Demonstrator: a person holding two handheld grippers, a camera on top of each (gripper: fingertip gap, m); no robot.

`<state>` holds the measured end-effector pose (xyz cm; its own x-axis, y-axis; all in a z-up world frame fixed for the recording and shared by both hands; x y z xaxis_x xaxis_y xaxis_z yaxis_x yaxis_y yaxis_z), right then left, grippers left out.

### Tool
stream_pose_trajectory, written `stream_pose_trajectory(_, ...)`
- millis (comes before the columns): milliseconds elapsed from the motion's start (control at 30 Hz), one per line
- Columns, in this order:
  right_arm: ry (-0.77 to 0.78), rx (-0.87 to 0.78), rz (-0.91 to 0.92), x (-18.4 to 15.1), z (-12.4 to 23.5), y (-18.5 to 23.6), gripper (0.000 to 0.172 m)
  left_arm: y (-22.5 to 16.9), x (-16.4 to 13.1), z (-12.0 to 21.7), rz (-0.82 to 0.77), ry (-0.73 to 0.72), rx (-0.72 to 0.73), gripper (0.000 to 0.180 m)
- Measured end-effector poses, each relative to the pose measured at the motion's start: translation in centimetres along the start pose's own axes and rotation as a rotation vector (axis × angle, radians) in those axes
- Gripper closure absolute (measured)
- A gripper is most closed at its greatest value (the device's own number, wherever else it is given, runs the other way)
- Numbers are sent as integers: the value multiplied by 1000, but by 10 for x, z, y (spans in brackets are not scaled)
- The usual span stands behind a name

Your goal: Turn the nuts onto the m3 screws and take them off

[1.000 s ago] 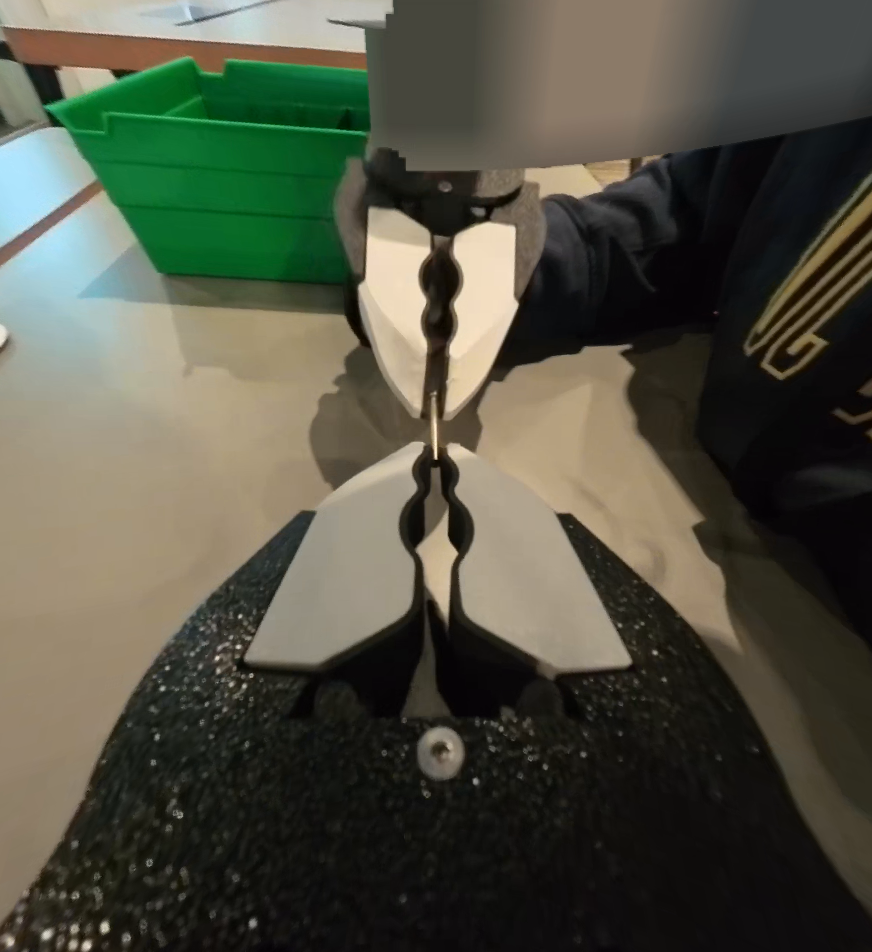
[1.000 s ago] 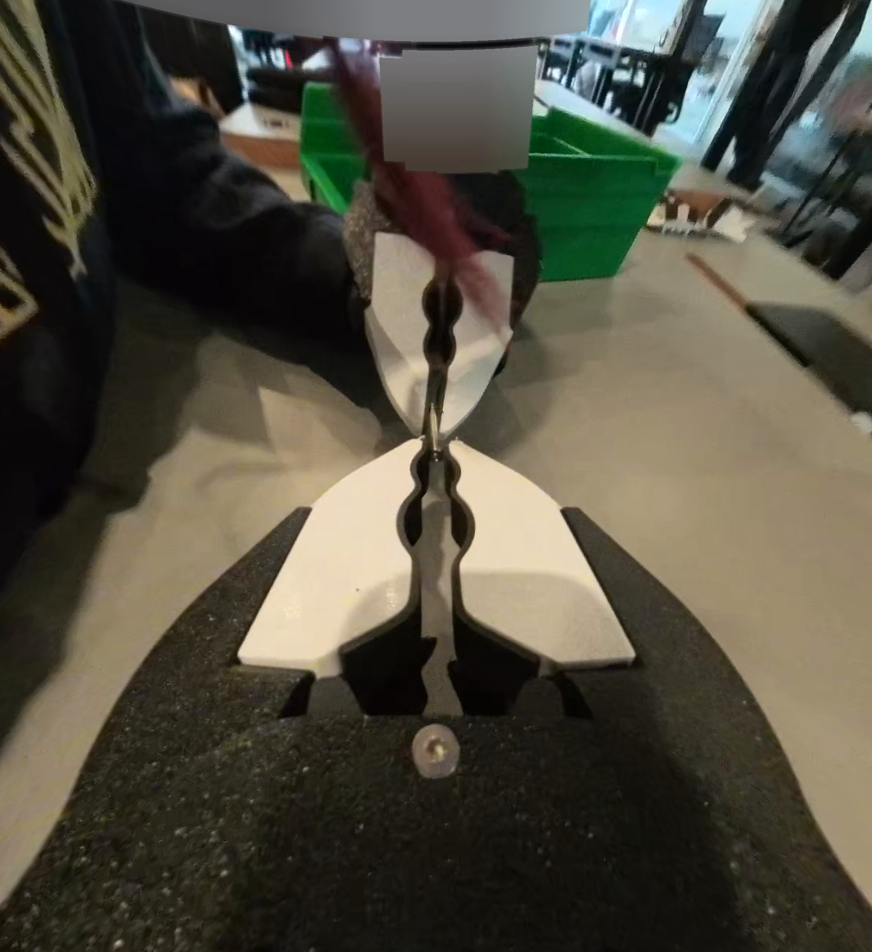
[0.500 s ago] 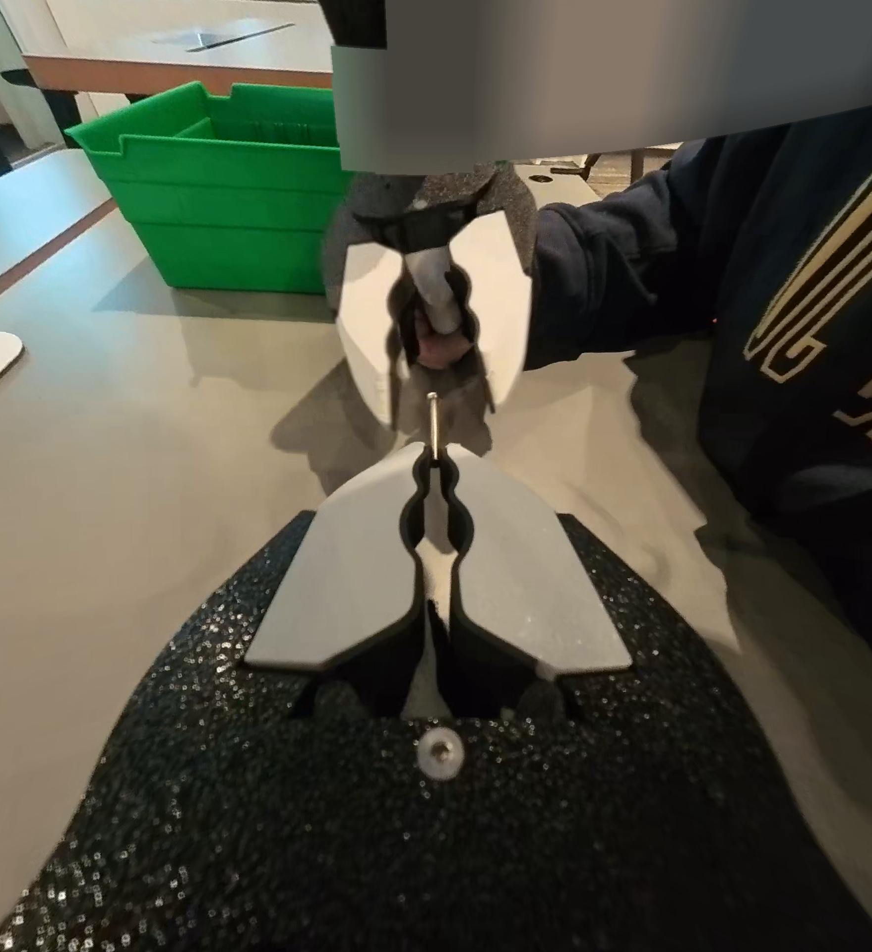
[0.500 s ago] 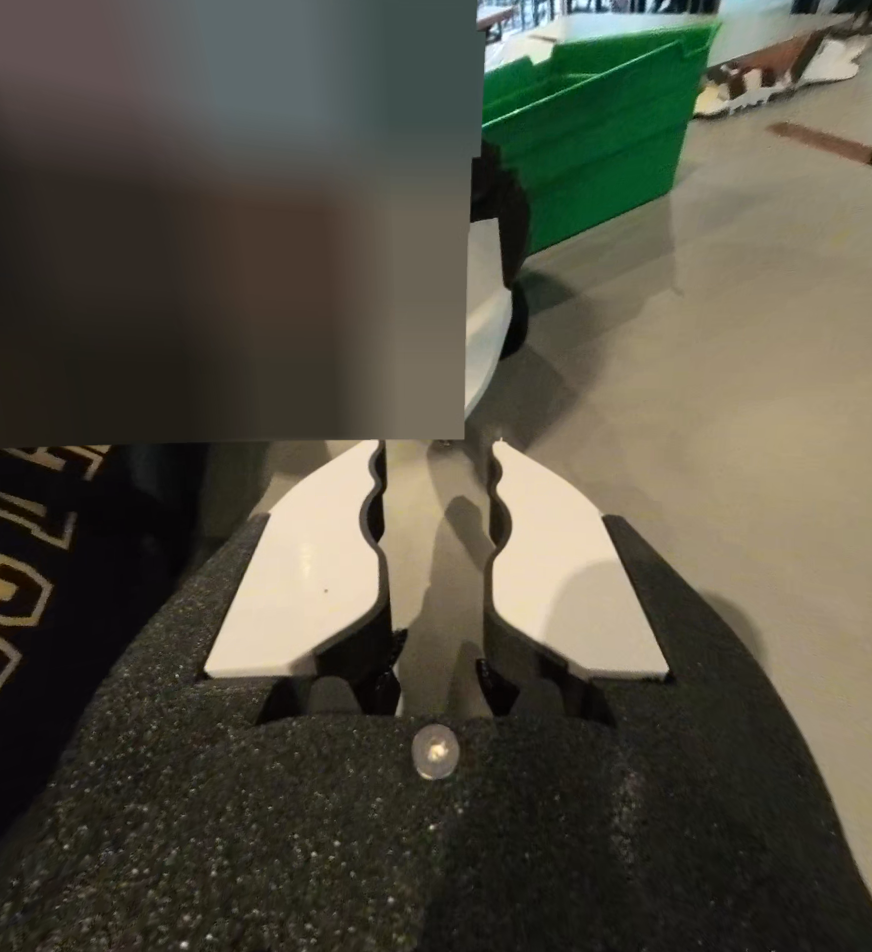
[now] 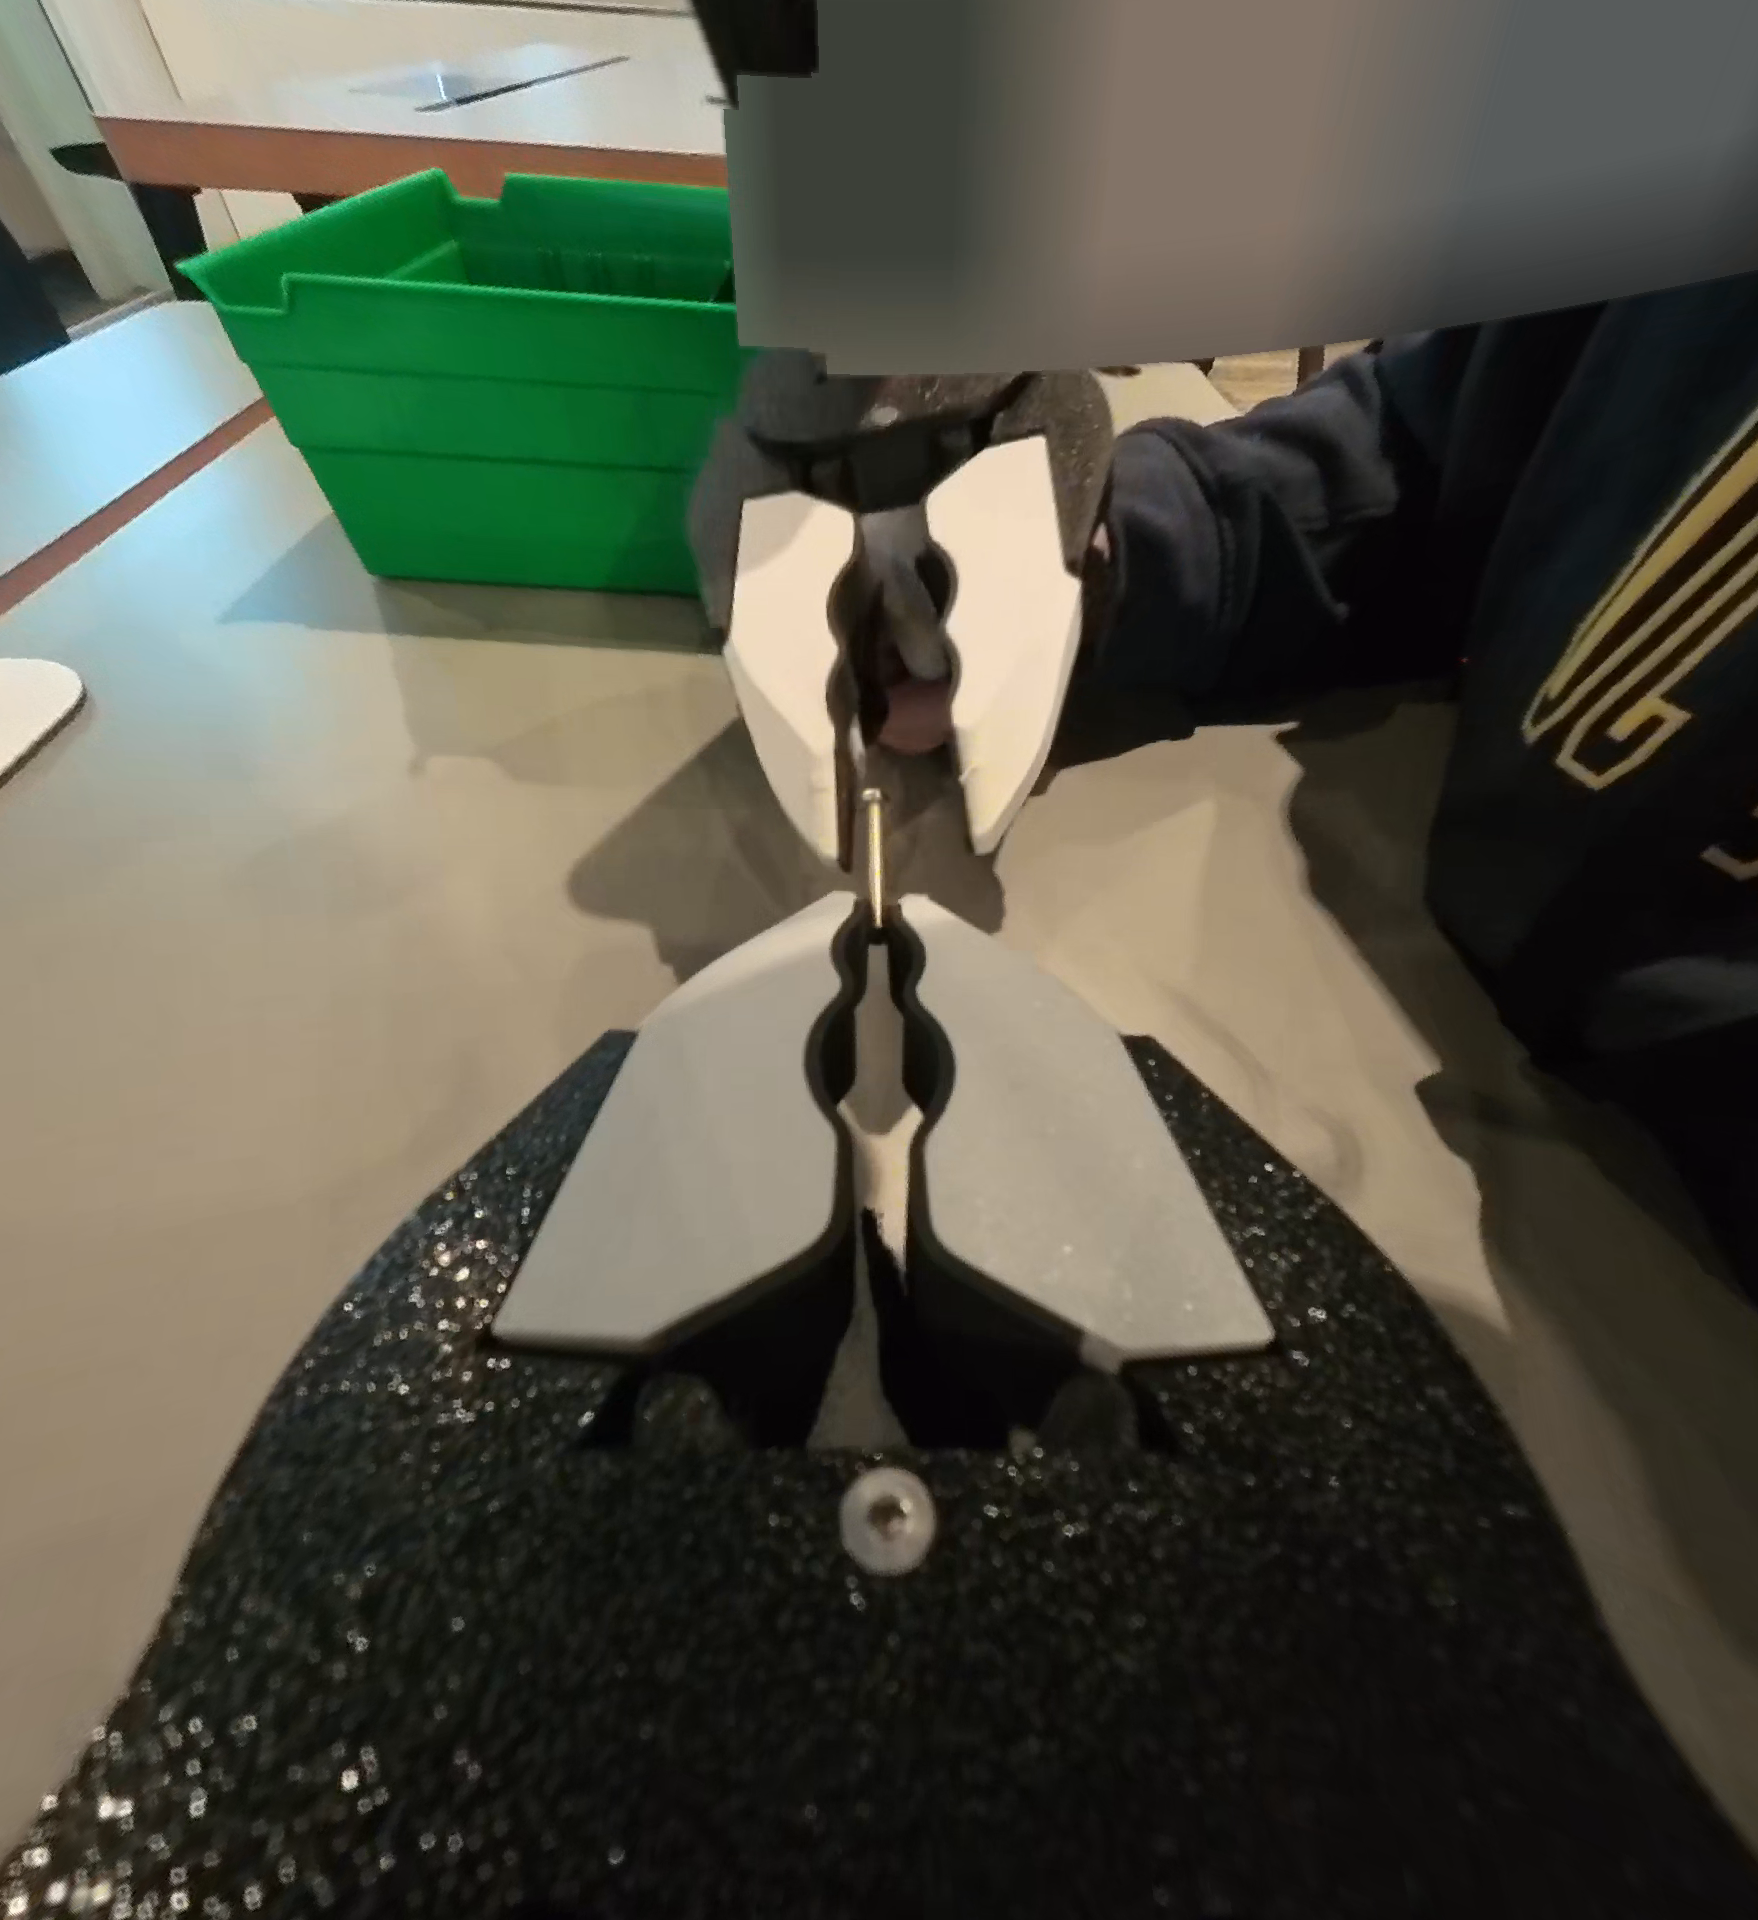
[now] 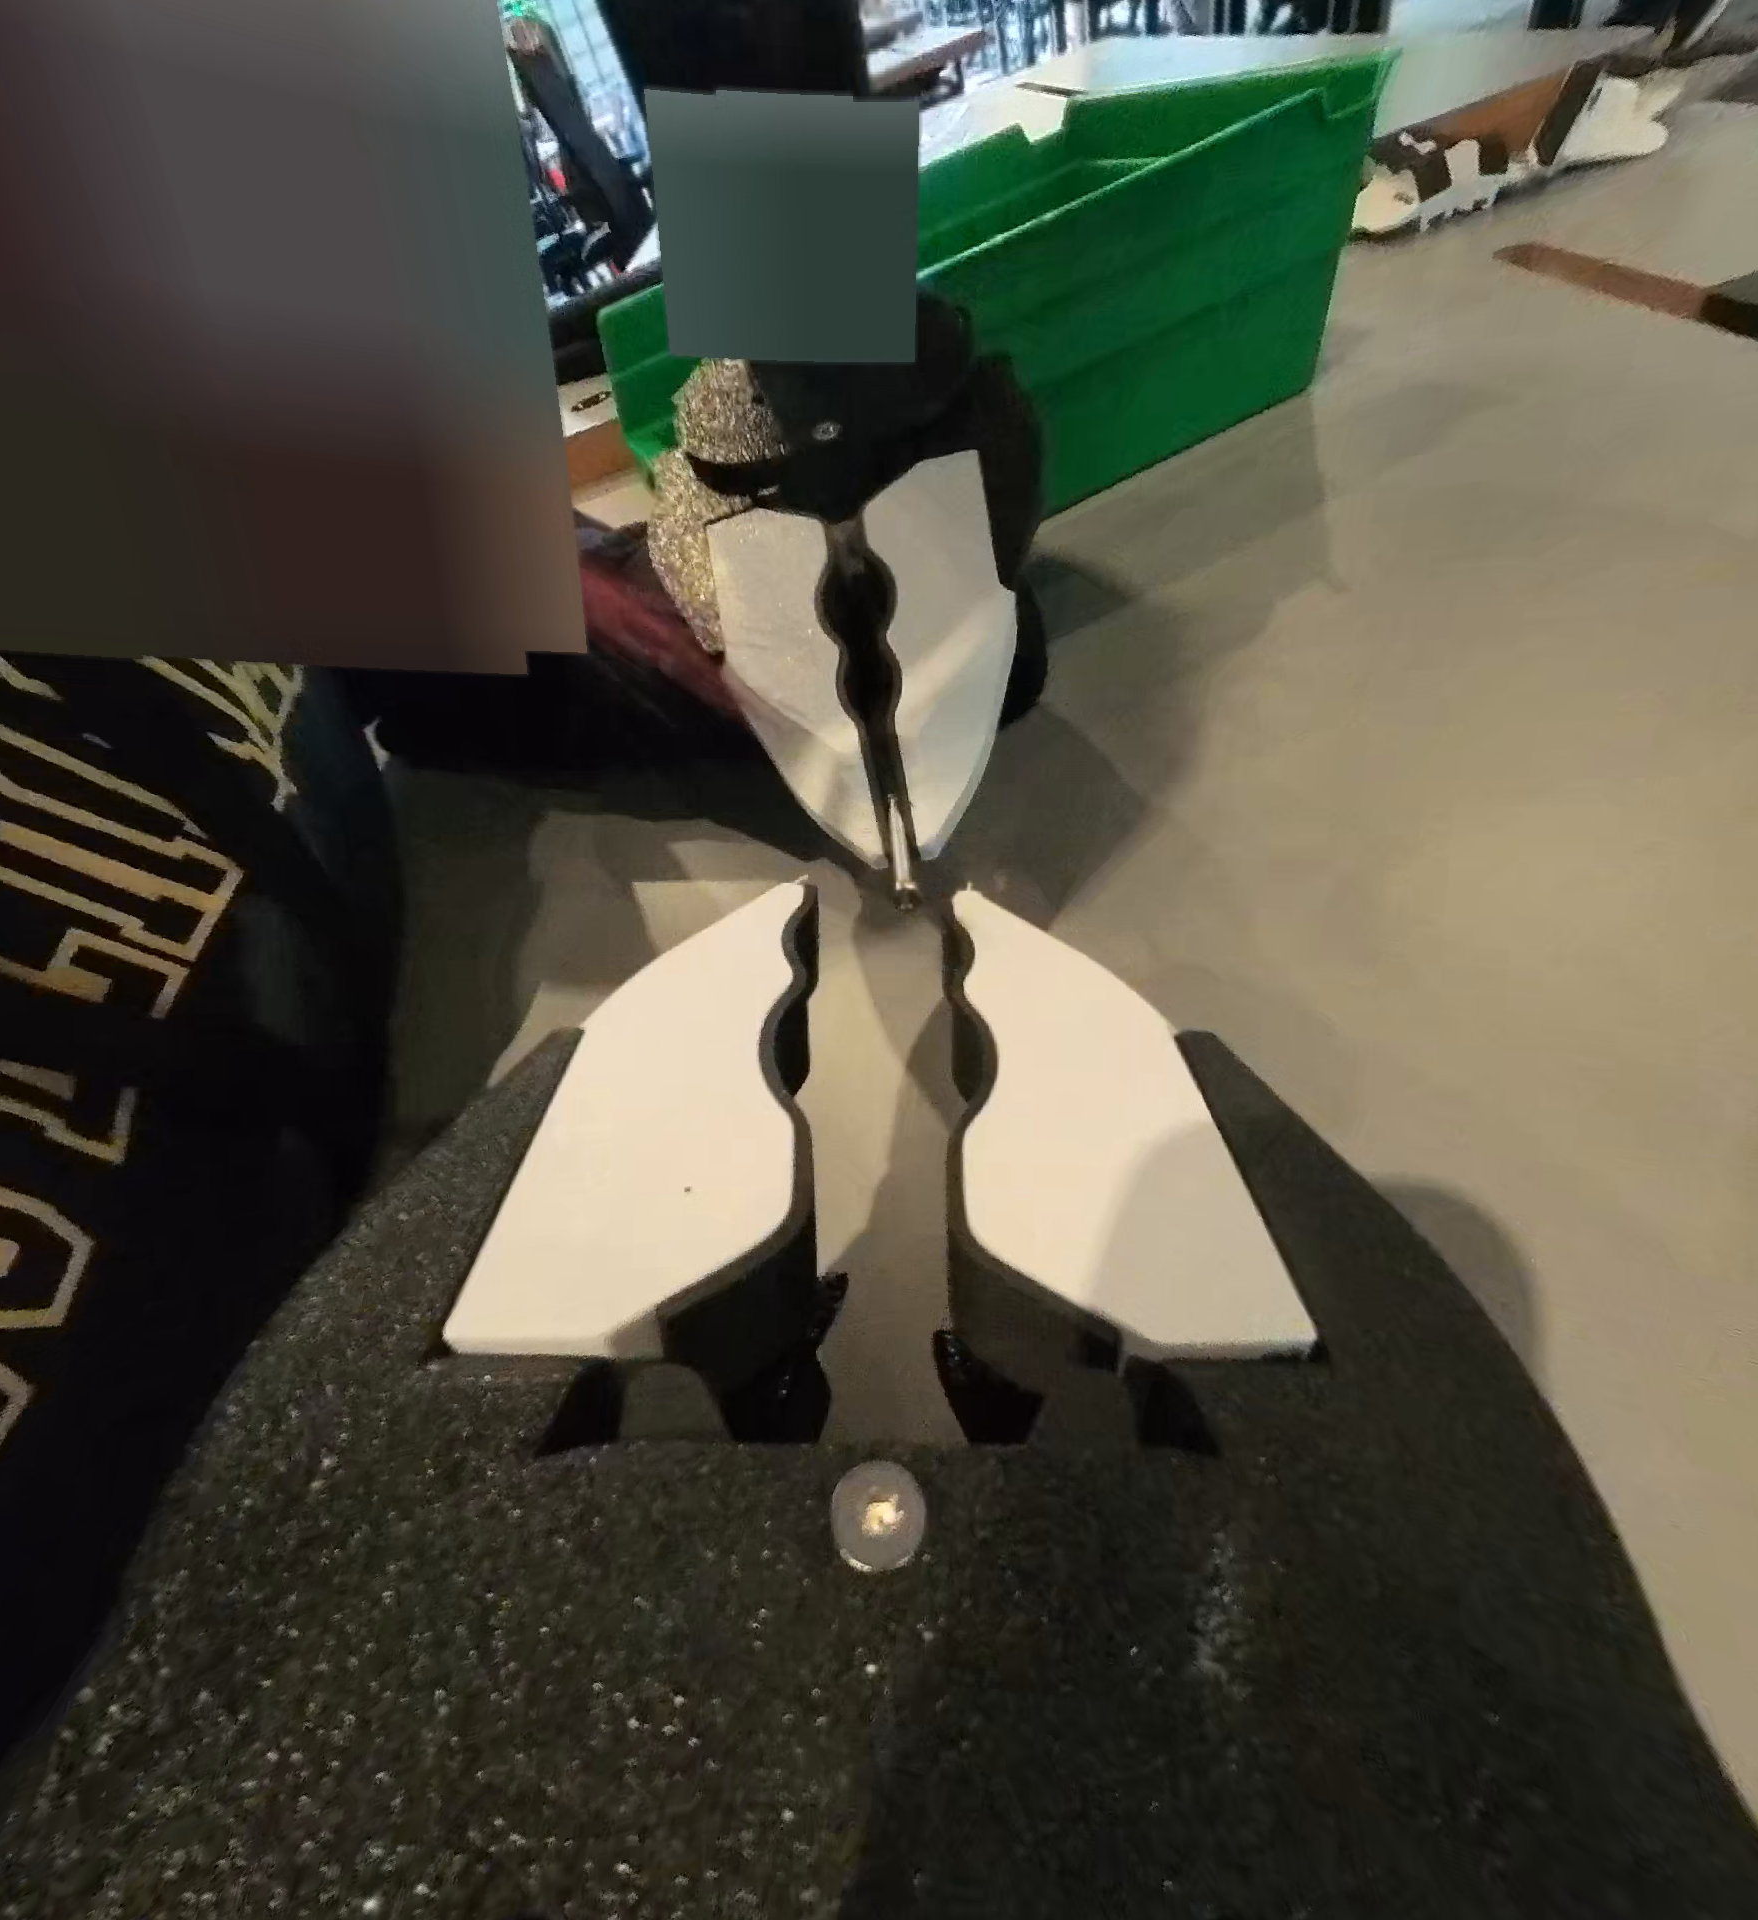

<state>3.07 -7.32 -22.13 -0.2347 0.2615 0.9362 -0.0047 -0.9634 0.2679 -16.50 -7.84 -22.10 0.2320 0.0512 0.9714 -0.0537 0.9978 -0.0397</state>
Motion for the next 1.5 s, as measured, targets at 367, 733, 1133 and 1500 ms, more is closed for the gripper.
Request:
stream_pose_trajectory(367, -10, -20, 192, 0, 2, 4, 167, -2, -1, -2, -13, 26, -41, 178)
stream_pose_trajectory(733, 12, -159, 889, -9, 2, 24, 167, -3, -1, -5, -1, 48, -109, 178)
stream_pose_trajectory(1133, -77, -333, 866, 4, 17, 25, 167, 5, 1, 7, 109, -74, -154, 178)
stream_pose_trajectory(1500, -142, -785, 420, 90, 112, 54, 167, -3, 2, 7, -32, -92, -18, 178)
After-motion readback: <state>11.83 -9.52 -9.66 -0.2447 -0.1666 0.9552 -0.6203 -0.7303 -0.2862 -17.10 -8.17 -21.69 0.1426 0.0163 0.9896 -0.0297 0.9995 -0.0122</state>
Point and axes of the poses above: each gripper's, where its closed fingertips meet, z back along the fingers, x out of its top, y = z × x across the jaws, the point moved 10 cm from there along z, back along the fingers, and after that the axes turned 3 degrees about -y, right-handed, at the moved point
